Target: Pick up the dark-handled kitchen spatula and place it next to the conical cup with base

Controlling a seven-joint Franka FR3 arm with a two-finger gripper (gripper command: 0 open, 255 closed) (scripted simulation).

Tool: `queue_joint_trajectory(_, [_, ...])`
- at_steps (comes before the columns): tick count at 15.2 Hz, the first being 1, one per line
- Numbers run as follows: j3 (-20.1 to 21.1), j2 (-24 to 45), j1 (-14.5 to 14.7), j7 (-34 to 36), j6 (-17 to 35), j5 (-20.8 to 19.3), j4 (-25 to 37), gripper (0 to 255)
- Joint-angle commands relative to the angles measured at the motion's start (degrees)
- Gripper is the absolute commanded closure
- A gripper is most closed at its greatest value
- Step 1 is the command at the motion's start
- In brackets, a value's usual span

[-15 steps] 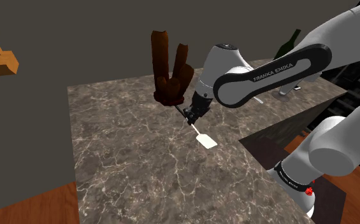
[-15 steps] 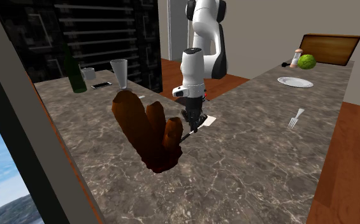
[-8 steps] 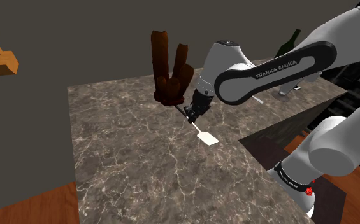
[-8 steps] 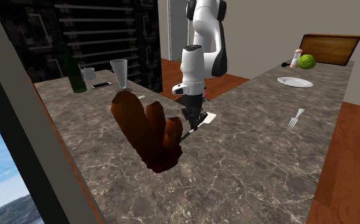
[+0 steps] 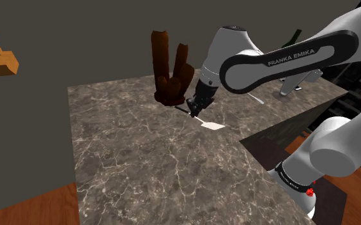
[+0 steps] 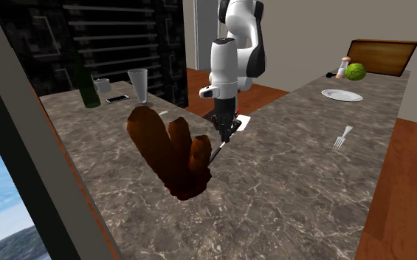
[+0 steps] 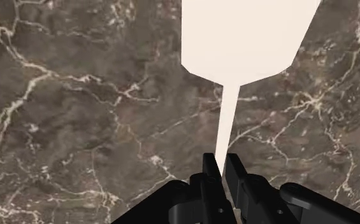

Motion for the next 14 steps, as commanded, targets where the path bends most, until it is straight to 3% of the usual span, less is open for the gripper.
queue_joint_trajectory(1, [-0.18,-0.76,-0.02,0.07,-1.82,-0.07,1.01,255])
queue_joint_trajectory(14, [-1.53,-5.16,-0.16,0.5,-12.75,-0.44,7.6,255])
